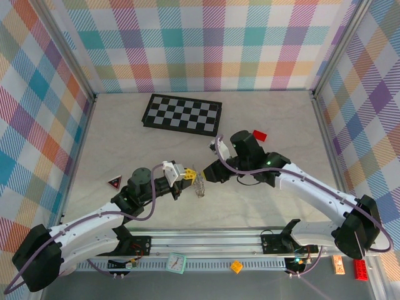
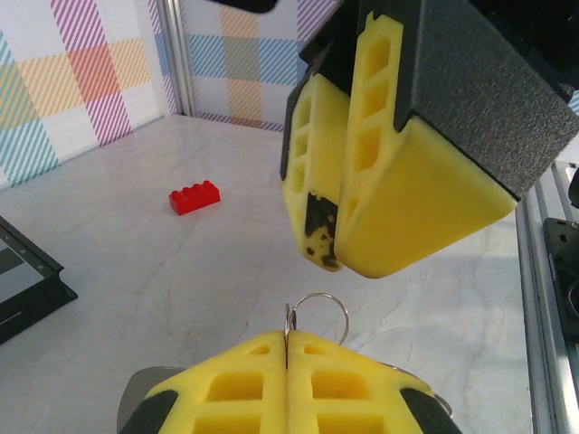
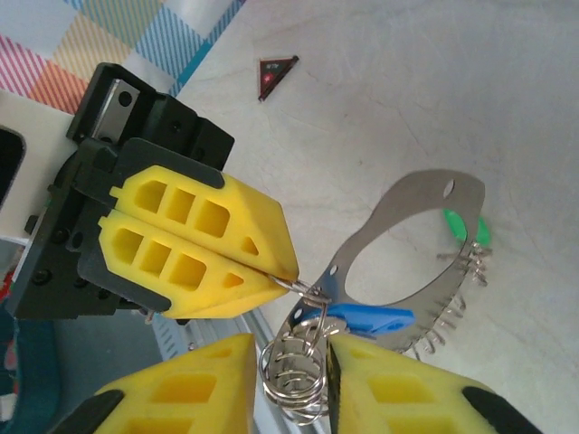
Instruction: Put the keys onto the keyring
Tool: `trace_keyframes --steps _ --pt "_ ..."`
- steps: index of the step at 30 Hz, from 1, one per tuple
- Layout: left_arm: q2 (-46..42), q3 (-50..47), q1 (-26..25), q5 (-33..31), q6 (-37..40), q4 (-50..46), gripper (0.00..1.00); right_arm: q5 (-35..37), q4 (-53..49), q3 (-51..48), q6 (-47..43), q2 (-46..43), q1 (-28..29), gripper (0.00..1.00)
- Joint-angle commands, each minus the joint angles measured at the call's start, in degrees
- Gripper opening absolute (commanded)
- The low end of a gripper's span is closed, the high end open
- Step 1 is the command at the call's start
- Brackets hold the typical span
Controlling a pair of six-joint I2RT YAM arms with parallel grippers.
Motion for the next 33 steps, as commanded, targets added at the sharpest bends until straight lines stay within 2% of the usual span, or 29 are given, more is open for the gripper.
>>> trace_keyframes --steps 1,9,18,23,33 --pt "-0.09 -0.63 -0.6 -0.19 -1.18 5.26 0.0 -0.19 -1.46 1.54 3.91 0.31 -0.06 0.22" --pt "0.12 -0.63 -0.54 0.43 -1.27 5.79 0.0 -1.11 -1.53 2.62 5.3 2.19 -0.06 0.21" --pt "0.61 -0.61 -0.61 0.74 -1.27 6.2 0.0 -2.26 -1.46 2.88 5.36 3.68 -0.07 0.13" --pt "0.5 -0.69 -0.6 0.69 -1.27 6.5 0.0 -1.61 -1.85 2.62 5.19 3.4 -0.06 0.05" --pt "0.02 -2.37 -0.61 0.95 -1.36 12.5 0.0 -4.69 0.37 0.9 5.95 5.9 -0.2 0.02"
